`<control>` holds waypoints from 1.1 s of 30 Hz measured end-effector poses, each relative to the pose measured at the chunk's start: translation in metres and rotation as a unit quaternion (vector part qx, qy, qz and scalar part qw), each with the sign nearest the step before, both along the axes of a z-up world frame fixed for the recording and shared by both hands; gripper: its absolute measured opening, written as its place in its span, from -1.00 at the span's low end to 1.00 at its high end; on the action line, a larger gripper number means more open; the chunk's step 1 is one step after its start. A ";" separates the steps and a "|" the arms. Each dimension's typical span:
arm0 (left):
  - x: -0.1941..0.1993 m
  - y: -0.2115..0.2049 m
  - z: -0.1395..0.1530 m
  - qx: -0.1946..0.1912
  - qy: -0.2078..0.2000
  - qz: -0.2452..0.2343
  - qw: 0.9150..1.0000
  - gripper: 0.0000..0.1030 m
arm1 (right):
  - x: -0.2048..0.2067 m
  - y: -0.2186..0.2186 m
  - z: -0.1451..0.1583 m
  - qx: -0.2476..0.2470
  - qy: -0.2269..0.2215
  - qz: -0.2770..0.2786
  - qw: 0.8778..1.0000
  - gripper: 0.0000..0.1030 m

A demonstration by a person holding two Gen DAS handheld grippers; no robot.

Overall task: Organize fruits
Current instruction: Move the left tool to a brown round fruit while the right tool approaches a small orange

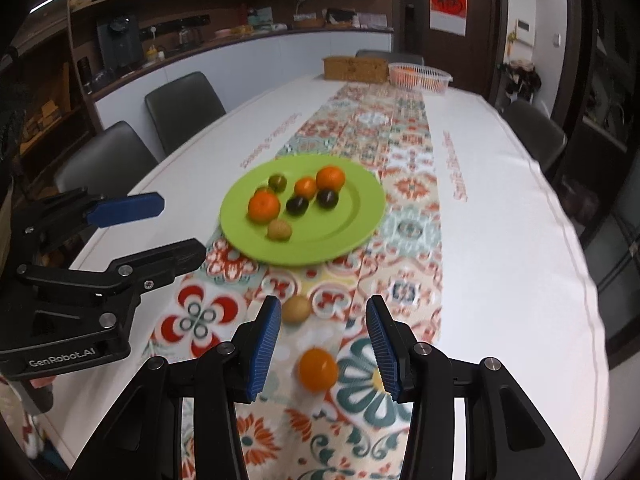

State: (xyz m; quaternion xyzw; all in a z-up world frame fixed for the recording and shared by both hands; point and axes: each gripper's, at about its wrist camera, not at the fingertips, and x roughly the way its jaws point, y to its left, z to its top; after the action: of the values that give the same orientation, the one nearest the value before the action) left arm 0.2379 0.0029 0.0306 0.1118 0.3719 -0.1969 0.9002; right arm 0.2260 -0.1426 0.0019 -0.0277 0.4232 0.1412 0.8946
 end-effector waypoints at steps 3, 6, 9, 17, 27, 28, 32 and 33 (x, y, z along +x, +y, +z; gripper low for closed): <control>-0.002 -0.003 -0.009 0.009 0.001 -0.019 1.000 0.16 | -0.002 -0.002 -0.013 0.003 0.018 -0.009 1.000 -0.12; 0.000 -0.005 -0.020 0.013 0.007 -0.042 0.999 0.16 | -0.004 -0.004 -0.025 0.002 0.030 -0.017 0.999 -0.12; 0.002 -0.010 -0.032 0.026 0.017 -0.070 0.997 0.16 | -0.006 -0.003 -0.034 -0.001 0.039 -0.021 0.999 -0.12; 0.013 -0.018 -0.058 0.043 0.028 -0.130 0.990 0.16 | -0.006 0.001 -0.048 -0.014 0.056 -0.026 0.998 -0.12; 0.032 -0.030 -0.080 0.044 0.047 -0.166 0.984 0.15 | 0.001 0.004 -0.065 -0.022 0.076 -0.030 0.996 -0.12; 0.034 -0.031 -0.083 0.043 0.049 -0.166 0.984 0.15 | 0.002 0.003 -0.066 -0.020 0.077 -0.030 0.996 -0.12; 0.042 -0.036 -0.091 0.036 0.062 -0.170 0.983 0.08 | 0.006 0.002 -0.069 -0.010 0.081 -0.031 0.996 -0.12; 0.044 -0.037 -0.093 0.034 0.067 -0.172 0.982 0.03 | 0.006 0.002 -0.070 -0.008 0.082 -0.030 0.996 -0.13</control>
State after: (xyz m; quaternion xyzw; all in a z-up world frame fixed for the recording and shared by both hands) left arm 0.2819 -0.0344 -0.0620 0.1914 0.4133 -0.3431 0.8215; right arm 0.2325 -0.1409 -0.0679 -0.0102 0.4964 0.1129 0.8607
